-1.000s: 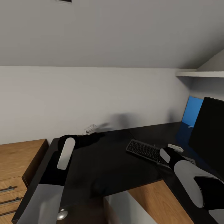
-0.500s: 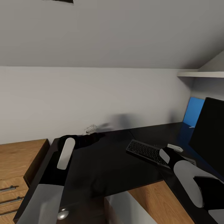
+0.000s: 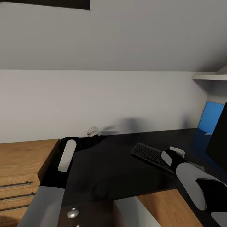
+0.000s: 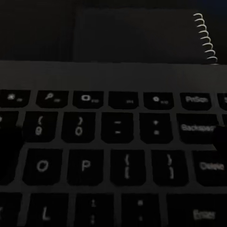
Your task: In the bedroom, organize the workspace by keeping the computer under the desk, ensuring the monitor is on the desk, placing the keyboard on the desk next to the monitor, placing the mouse on the desk next to the keyboard, moving the folder from the swivel chair onto the desk next to the mouse, stacking the notebook on top of the folder with the pen on top of the notebook, and positioning the swivel chair next to the desk.
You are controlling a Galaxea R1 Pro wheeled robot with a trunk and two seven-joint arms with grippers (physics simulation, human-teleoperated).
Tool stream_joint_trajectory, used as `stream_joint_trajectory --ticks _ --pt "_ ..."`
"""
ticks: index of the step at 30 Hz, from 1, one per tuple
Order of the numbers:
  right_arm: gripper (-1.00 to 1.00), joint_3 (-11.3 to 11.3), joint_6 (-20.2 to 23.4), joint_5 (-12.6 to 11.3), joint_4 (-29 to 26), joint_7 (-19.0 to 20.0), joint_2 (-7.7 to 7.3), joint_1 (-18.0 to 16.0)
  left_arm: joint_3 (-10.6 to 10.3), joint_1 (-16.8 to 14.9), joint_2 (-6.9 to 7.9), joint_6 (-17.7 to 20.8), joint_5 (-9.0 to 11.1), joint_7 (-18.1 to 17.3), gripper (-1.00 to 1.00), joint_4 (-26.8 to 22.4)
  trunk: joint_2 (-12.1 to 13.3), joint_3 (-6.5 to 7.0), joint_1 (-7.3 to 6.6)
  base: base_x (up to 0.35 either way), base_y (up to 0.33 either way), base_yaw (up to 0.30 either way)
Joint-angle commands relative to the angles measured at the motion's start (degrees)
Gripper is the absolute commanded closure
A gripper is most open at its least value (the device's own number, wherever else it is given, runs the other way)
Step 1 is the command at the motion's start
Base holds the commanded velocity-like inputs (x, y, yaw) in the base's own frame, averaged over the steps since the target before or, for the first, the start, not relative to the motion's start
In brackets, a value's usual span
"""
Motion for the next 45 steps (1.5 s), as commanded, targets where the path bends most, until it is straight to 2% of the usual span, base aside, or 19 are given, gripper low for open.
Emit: stream_joint_trajectory --ticks 1,20,35,45 --pt "-1.0 -0.08 0.46 0.05 -0.15 -0.19 -0.01 0.01 -0.01 -0.05 -0.02 0.15 0.58 0.59 -1.0 -0.03 -0.03 0.0 0.0 0.0 0.0 0.194" --pt "-1.0 -0.08 0.3 0.06 -0.2 -0.19 -0.02 0.0 -0.01 -0.05 -0.04 0.14 0.58 0.59 -1.0 0.01 -0.03 1.18 0.0 0.0 0.0 0.188" --pt "-1.0 -0.3 -0.03 0.13 -2.13 -0.4 -0.09 -0.01 -0.11 -0.05 -0.24 0.08 0.5 0.59 -1.0 0.47 -0.03 1.32 0.0 0.0 0.0 0.03" --pt "-1.0 -0.28 -0.14 0.21 -2.4 -0.57 -0.09 -0.01 -0.13 -0.05 -0.28 -0.01 0.49 0.66 -1.0 0.5 3.98 3.12 -2.2 0.0 0.0 0.0"
